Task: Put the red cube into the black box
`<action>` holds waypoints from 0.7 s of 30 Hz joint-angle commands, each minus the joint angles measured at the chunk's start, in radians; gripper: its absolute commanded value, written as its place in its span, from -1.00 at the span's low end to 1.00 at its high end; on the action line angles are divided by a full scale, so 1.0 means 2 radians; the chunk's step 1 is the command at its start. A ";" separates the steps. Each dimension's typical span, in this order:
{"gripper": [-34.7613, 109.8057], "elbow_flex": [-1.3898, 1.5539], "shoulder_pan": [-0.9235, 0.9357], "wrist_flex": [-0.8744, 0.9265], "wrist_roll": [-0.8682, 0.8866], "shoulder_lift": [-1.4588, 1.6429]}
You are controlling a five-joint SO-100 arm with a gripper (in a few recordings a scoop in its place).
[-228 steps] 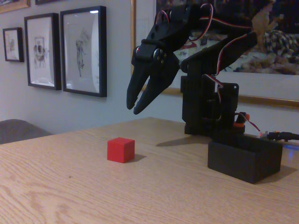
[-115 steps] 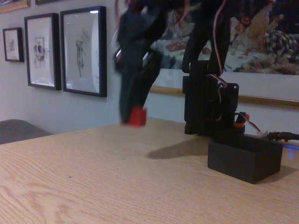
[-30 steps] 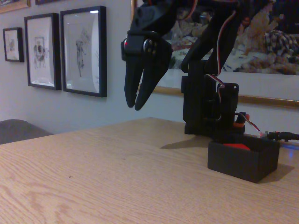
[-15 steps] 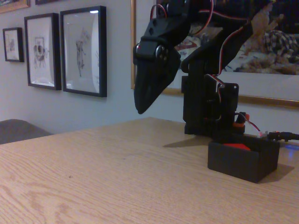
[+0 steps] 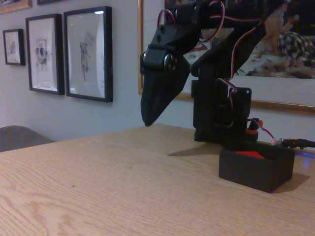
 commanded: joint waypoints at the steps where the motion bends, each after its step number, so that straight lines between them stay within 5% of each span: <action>1: -0.56 0.009 -0.002 -0.004 0.009 -0.001; 21: -0.57 0.012 -0.004 0.001 0.008 0.015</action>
